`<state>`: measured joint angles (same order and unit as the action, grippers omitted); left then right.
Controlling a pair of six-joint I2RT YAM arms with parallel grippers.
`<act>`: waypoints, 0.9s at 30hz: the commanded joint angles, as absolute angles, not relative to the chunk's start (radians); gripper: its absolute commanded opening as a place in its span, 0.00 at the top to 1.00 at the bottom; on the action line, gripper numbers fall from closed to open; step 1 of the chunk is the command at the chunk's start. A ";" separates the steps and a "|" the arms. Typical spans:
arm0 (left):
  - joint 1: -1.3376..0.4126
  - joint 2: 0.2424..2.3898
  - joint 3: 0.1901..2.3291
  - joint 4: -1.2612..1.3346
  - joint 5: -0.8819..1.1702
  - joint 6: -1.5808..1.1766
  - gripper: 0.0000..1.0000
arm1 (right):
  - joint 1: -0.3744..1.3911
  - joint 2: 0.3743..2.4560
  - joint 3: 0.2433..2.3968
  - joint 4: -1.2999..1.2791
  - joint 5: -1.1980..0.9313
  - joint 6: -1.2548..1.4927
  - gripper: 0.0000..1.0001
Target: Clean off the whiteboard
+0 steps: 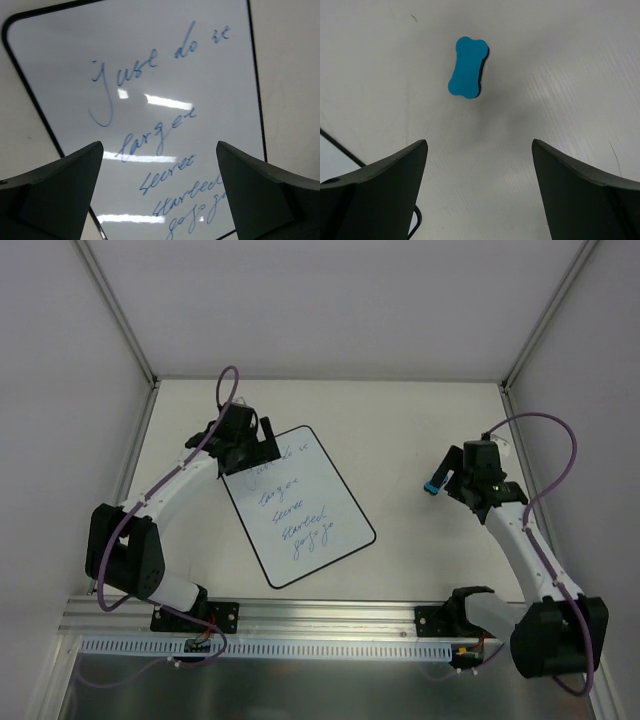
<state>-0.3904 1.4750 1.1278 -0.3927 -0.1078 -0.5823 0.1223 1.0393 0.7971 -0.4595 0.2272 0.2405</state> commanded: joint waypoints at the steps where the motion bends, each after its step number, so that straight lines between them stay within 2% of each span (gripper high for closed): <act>1: -0.287 1.445 1.106 -0.407 -0.052 -0.532 0.01 | 0.123 1.158 0.893 -0.449 0.331 0.330 0.12; 11: -0.126 1.476 1.091 -0.425 0.034 -0.503 0.01 | 0.110 1.546 1.094 -0.437 0.351 0.414 0.28; 27: -0.092 1.534 1.103 -0.440 0.006 -0.446 0.01 | 0.083 1.710 1.123 -0.428 0.290 0.459 0.40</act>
<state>-0.1081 1.5242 1.0836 -0.4229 -0.0002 -0.4709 0.0887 1.6924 1.0828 -0.4400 0.2943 0.4301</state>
